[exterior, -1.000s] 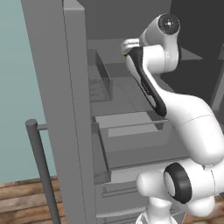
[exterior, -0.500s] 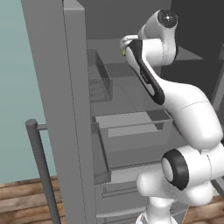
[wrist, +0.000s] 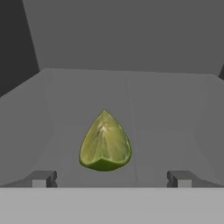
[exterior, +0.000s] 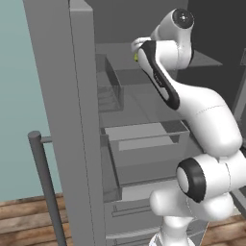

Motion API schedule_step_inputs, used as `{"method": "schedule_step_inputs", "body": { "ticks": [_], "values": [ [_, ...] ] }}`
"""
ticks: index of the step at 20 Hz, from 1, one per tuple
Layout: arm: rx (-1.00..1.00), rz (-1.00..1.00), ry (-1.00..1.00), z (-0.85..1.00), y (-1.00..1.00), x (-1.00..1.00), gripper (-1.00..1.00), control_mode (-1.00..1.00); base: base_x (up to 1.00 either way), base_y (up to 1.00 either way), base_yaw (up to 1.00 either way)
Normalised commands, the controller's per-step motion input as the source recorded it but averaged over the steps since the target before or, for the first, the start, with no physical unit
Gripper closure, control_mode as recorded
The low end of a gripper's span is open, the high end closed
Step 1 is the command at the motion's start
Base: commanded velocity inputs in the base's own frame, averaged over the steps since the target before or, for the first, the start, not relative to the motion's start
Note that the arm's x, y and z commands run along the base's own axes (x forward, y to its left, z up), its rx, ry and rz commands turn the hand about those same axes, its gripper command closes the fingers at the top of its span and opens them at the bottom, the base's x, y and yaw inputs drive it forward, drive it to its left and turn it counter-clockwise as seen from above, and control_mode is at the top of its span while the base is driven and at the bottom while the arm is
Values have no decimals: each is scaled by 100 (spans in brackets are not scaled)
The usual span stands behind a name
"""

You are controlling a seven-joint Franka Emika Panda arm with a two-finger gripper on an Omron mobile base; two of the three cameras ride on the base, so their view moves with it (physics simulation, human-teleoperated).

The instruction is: There is a bowl on the dining counter. Grab a lemon wedge from the fridge and place it in the bowl. Then get the liquor bottle and glass cup from the cabinet and place them next to the bowl.

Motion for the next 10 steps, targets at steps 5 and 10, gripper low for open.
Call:
{"method": "schedule_step_inputs", "body": {
  "ticks": [5,10],
  "values": [
    [0,0,0,-5,0,18,-100,-100,0,0,0],
    [0,0,0,0,0,20,-100,-100,0,0,0]
  ]
}}
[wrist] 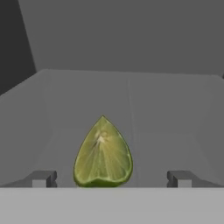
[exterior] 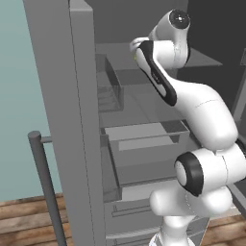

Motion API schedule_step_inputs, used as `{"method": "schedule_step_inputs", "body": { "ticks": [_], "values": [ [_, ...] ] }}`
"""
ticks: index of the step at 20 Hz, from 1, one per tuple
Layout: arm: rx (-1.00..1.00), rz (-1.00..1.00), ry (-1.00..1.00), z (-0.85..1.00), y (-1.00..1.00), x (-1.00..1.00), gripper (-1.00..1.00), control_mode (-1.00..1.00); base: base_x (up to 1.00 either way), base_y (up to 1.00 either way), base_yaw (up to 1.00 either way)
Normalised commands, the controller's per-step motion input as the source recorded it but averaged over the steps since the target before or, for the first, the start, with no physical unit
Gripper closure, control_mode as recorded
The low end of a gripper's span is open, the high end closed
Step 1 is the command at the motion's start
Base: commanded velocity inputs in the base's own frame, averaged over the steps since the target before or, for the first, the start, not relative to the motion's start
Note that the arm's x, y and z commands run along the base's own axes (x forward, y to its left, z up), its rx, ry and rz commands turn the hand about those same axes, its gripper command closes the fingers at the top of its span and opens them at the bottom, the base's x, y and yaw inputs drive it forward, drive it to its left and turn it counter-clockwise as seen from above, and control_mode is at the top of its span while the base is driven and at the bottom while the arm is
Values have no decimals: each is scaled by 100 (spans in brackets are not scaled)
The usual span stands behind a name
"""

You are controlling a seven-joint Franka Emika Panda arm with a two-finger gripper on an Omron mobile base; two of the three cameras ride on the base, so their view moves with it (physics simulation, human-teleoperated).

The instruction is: There is a bowl on the dining counter. Grab a lemon wedge from the fridge and place it in the bowl. Then get the liquor bottle and glass cup from the cabinet and place them next to the bowl.

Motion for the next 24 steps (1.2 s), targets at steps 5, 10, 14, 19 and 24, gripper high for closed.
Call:
{"method": "schedule_step_inputs", "body": {
  "ticks": [5,10,14,19,24],
  "values": [
    [0,0,0,-2,1,19,-100,-100,0,0,0],
    [0,0,0,-13,0,7,-100,-100,0,0,0],
    [0,0,0,-24,3,0,-100,-100,0,0,0],
    [0,0,0,-9,2,1,-100,-100,0,0,0],
    [0,0,0,0,0,0,-100,-100,0,0,0]
  ]
}}
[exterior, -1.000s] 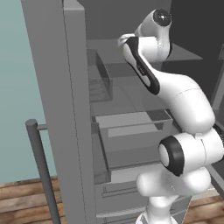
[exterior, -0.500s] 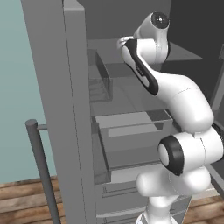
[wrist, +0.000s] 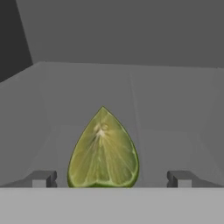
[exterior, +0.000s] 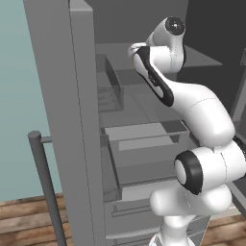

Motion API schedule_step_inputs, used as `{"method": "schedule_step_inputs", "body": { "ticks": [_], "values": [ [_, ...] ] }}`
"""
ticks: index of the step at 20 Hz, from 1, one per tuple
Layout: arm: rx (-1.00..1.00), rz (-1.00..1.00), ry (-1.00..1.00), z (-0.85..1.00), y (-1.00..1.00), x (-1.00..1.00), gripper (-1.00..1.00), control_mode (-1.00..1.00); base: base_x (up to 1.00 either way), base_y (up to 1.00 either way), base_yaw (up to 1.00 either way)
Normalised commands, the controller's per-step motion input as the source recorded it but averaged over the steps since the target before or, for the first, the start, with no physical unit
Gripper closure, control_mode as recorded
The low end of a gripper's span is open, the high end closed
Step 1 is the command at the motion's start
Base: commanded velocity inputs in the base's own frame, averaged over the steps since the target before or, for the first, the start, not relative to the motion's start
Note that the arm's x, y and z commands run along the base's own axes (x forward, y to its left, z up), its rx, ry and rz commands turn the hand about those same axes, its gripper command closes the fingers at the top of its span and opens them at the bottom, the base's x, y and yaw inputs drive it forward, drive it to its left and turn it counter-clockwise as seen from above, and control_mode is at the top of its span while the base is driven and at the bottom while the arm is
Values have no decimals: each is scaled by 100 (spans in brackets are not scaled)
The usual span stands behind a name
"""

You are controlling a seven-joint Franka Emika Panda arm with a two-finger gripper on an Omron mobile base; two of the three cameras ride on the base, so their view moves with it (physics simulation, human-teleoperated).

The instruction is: There is a bowl on the dining counter. Grab a lemon wedge from the fridge and place it in the bowl. Then get the liquor bottle and glass cup from the cabinet and place them next to the bowl.

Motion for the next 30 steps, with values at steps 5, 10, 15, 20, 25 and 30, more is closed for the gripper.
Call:
{"method": "schedule_step_inputs", "body": {
  "ticks": [5,10,15,20,25,30],
  "values": [
    [0,0,0,0,10,0,-100,-100,0,0,0],
    [0,0,0,0,19,0,-100,-100,0,0,0],
    [0,0,0,0,2,9,-100,-100,0,0,0],
    [2,0,0,0,-6,7,-100,-100,0,0,0],
    [0,0,0,0,-1,5,-100,-100,0,0,0],
    [0,0,0,-4,0,6,-100,-100,0,0,0]
  ]
}}
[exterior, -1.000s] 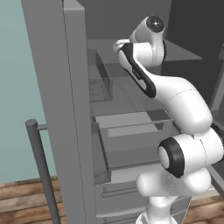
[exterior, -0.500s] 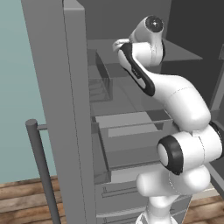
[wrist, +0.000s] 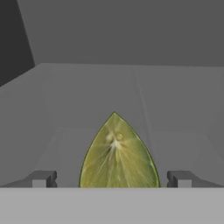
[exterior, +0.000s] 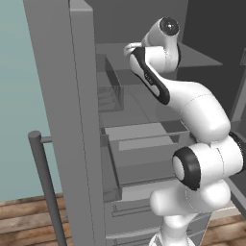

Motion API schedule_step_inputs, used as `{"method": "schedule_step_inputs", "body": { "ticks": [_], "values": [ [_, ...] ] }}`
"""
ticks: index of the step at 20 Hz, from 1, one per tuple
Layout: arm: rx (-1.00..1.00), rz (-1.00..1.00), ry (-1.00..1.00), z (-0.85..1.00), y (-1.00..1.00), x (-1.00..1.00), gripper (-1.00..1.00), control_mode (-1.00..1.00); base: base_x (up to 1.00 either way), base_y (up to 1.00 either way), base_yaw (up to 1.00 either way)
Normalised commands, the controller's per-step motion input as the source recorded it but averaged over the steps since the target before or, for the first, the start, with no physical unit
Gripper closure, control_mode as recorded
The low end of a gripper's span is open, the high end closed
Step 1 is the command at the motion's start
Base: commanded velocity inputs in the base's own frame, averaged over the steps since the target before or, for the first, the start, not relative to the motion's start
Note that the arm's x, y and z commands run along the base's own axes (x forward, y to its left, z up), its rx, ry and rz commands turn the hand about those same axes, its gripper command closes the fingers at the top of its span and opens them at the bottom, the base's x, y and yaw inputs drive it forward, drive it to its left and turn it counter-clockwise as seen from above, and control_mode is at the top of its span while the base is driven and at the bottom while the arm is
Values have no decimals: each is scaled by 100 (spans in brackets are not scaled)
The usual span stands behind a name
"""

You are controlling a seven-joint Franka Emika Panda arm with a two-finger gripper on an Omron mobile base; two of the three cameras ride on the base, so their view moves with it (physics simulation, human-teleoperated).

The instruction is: There is a bowl on the dining counter. Grab a lemon wedge from the fridge and place it in the bowl. Then get the liquor bottle and glass cup from the cabinet and place them next to the bowl.

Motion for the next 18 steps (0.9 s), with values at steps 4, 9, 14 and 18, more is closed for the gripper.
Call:
{"method": "schedule_step_inputs", "body": {
  "ticks": [4,9,14,18],
  "values": [
    [0,0,0,-6,0,14,-100,-100,0,0,0],
    [1,0,0,-10,0,21,-100,-100,0,0,0],
    [1,0,0,-10,0,18,-100,-100,0,0,0],
    [0,0,0,-15,0,9,-100,-100,0,0,0]
  ]
}}
